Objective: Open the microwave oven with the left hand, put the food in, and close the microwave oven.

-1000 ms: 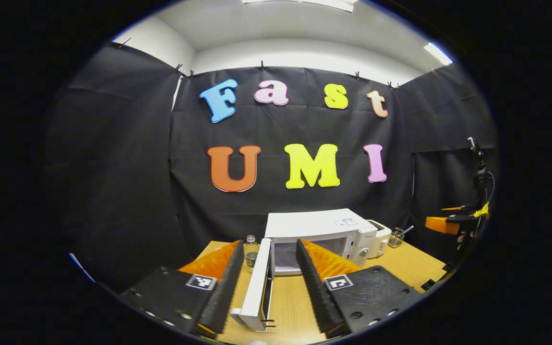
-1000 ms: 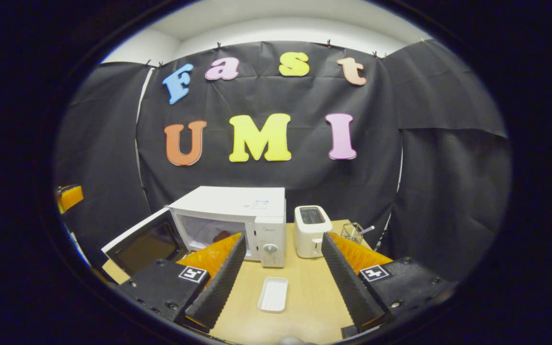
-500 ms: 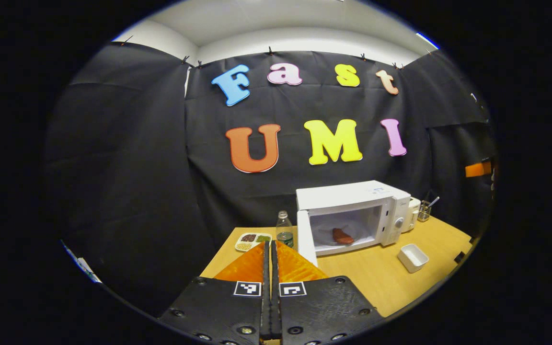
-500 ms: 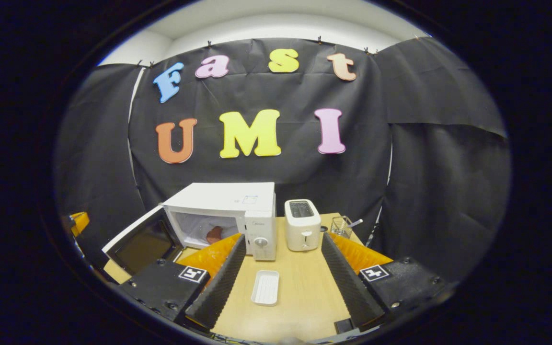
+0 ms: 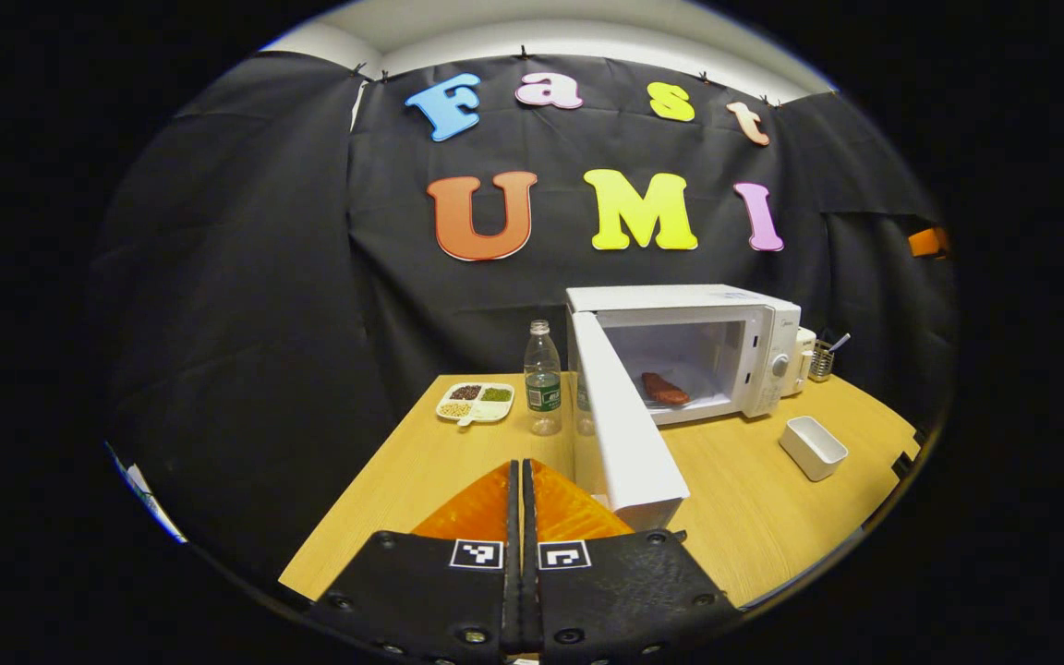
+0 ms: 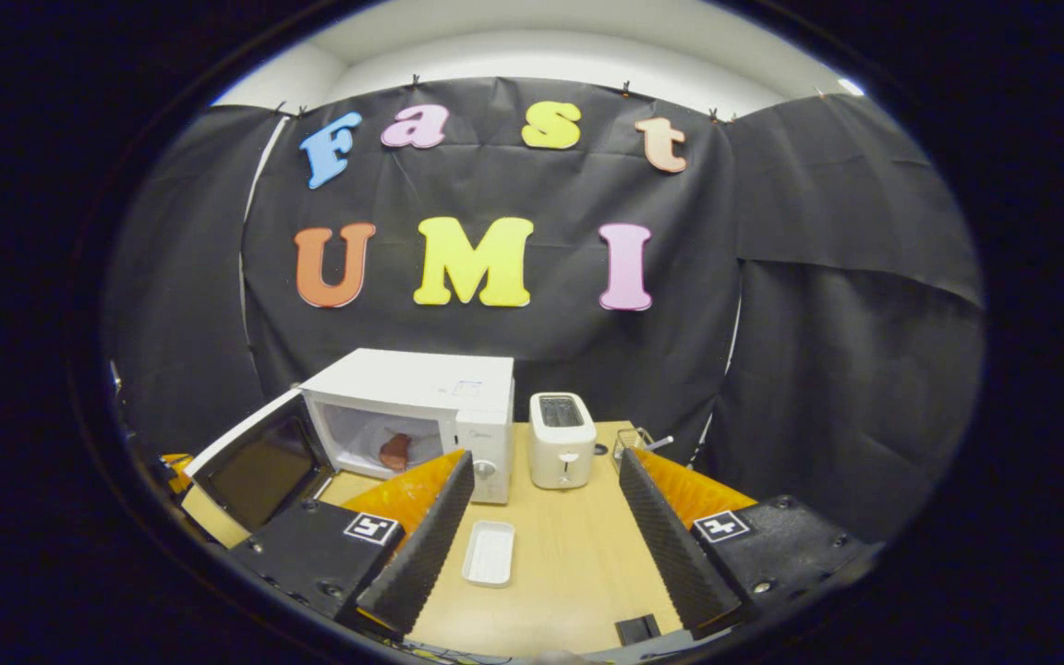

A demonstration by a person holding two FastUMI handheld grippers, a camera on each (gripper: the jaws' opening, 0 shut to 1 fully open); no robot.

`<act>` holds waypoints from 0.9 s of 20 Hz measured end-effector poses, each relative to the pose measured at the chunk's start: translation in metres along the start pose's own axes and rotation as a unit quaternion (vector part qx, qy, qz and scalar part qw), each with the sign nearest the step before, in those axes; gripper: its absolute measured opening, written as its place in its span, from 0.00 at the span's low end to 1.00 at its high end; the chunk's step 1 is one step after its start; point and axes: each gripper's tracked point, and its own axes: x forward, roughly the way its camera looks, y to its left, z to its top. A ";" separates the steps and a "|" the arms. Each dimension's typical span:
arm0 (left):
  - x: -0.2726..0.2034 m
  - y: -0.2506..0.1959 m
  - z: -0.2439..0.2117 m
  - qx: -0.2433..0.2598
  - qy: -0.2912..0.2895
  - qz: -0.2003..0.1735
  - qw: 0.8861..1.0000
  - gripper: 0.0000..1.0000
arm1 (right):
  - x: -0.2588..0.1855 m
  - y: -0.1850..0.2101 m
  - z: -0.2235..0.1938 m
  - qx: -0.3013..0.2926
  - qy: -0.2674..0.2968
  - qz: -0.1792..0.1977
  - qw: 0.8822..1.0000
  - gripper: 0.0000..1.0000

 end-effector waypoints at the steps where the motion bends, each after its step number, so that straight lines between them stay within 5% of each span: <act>1: 0.002 -0.005 0.004 -0.004 -0.002 -0.004 1.000 0.00 | -0.001 0.001 0.001 0.000 0.001 0.002 1.000 0.91; 2: 0.003 -0.012 0.004 -0.011 -0.001 -0.010 1.000 0.00 | -0.002 -0.001 0.000 0.002 0.004 0.002 1.000 1.00; 18: 0.026 -0.154 0.004 0.011 0.005 -0.119 0.993 0.00 | 0.014 -0.040 -0.011 0.037 0.029 0.002 0.999 1.00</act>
